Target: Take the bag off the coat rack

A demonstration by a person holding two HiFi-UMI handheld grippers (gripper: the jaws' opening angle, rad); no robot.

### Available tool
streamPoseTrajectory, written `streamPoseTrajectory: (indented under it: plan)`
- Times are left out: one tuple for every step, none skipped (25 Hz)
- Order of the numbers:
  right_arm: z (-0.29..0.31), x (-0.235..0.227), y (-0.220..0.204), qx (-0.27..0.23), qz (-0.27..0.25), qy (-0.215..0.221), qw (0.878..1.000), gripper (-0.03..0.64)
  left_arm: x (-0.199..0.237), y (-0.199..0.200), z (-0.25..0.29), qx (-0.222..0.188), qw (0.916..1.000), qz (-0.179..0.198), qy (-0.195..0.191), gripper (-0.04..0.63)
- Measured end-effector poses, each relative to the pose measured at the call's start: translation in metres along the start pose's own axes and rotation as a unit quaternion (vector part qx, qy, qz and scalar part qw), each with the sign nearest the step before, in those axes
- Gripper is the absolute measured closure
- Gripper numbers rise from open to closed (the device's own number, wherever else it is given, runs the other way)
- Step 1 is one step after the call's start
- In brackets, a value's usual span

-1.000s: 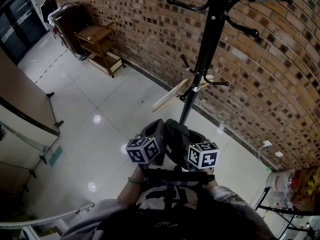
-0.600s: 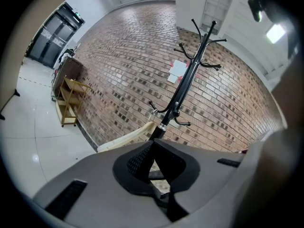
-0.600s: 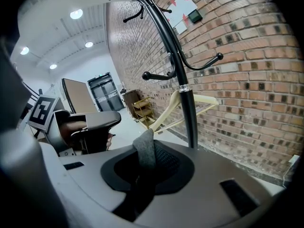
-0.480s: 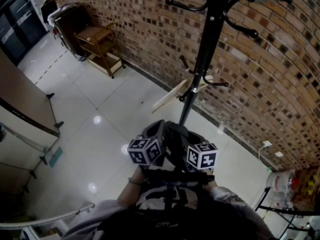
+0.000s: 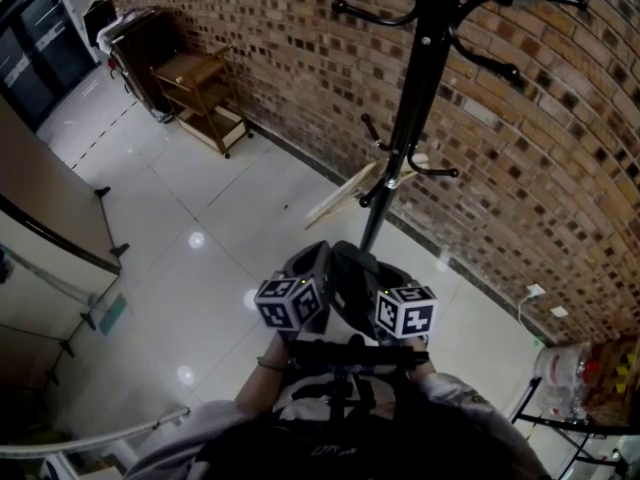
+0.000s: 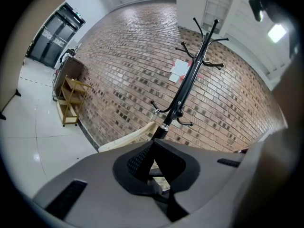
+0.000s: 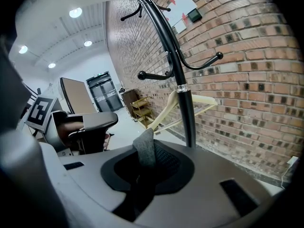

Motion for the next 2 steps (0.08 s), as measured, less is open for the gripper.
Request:
streamPoseTrajectory:
  plan:
    - [0.0005,-0.0009,0.0002,0.0,0.001,-0.001,1.0,0.568,0.0002,-0.0001,0.0009,0.001,1.0,0.001,-0.001,0.589]
    - [0.001,-0.0018,0.0005,0.001,0.002,-0.001,1.0,0.568,0.0003,-0.0002,0.0018,0.001,1.0,0.001,-0.002,0.589]
Point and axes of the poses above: the fingertips, and each gripper's own axes: z forward along the fingers, x to its left, y out of its top, the point moved 7 cm from there along -z, backward along the fingers, and after that the axes turned 5 degrees about x, right-handed, at the moved point
